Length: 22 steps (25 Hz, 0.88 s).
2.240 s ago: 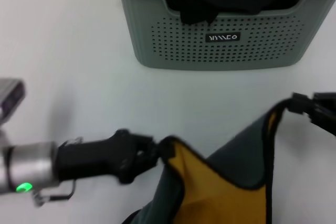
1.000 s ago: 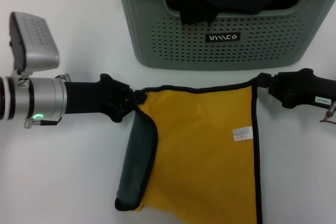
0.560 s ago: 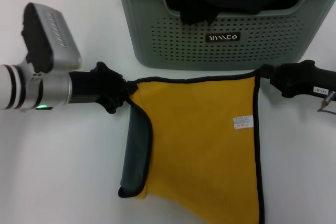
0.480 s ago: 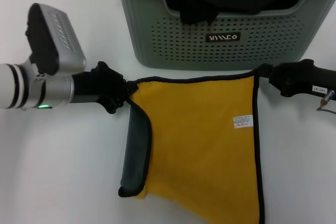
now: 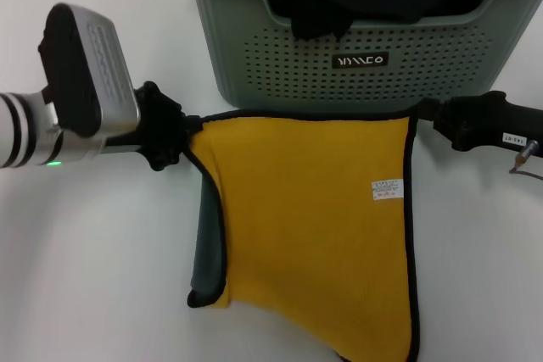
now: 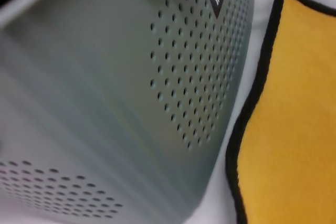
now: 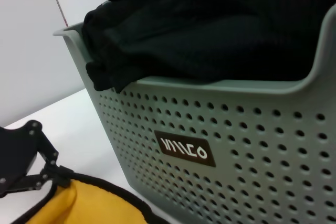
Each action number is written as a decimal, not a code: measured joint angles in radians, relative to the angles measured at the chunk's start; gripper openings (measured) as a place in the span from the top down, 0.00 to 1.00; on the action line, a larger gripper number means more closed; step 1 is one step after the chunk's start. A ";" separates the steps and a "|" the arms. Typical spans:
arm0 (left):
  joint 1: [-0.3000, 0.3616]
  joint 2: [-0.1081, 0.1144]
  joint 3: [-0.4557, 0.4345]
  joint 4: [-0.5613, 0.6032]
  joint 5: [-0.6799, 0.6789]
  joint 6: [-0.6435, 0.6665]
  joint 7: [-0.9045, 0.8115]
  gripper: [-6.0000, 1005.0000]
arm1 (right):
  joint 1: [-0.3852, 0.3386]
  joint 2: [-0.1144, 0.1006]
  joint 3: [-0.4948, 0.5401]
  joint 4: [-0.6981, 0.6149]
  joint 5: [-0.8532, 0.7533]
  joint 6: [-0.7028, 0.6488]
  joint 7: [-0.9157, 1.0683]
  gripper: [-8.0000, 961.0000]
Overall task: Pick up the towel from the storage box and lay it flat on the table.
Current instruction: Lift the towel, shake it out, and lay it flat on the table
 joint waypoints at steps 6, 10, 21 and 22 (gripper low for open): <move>0.077 0.000 0.110 0.099 0.036 -0.081 0.043 0.98 | 0.000 0.000 0.001 -0.001 0.000 0.001 0.000 0.96; 0.118 -0.001 0.199 0.160 0.127 -0.165 0.062 0.98 | 0.000 0.000 -0.002 -0.001 0.000 -0.001 0.000 0.96; 0.245 -0.001 0.267 0.283 0.035 -0.201 0.060 0.98 | -0.011 -0.008 0.019 -0.032 0.013 -0.197 -0.031 0.96; 0.261 0.001 0.257 0.284 -0.042 -0.182 0.062 0.98 | -0.013 -0.012 0.035 -0.044 0.013 -0.242 -0.034 0.96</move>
